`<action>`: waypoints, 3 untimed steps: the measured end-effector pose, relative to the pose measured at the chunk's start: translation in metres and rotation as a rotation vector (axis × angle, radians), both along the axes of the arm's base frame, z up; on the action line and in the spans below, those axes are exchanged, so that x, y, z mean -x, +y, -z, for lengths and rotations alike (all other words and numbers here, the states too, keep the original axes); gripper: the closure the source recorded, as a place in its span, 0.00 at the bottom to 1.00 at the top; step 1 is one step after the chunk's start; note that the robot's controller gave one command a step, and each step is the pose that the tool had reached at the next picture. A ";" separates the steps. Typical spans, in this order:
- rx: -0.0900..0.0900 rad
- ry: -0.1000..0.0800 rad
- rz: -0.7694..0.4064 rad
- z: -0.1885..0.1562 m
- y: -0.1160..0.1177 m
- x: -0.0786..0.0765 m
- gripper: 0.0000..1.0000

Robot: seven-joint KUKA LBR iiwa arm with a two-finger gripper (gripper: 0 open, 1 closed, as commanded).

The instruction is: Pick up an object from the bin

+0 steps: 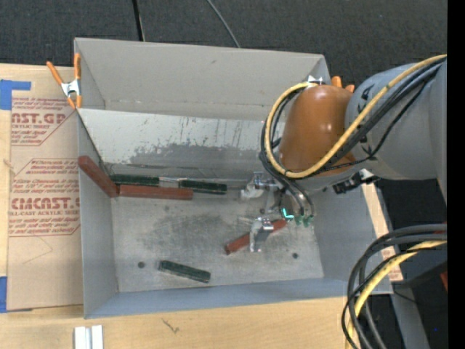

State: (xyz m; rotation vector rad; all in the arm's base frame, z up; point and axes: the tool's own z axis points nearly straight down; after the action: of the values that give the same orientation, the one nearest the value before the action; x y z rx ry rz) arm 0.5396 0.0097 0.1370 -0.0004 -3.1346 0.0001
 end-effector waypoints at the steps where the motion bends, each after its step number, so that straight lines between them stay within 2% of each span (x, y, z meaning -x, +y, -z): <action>1: 0.000 -0.008 0.000 -0.004 0.000 -0.002 0.00; 2: -0.001 -0.014 -0.210 0.045 -0.026 0.001 0.00; 3: -0.004 -0.014 -0.224 0.064 -0.035 -0.002 0.00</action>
Offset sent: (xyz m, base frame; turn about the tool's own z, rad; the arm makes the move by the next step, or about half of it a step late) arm -0.0049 -0.0391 -0.0670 -0.2831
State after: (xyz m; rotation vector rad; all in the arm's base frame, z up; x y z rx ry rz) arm 0.5420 -0.0254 0.0728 0.3511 -3.1285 -0.0047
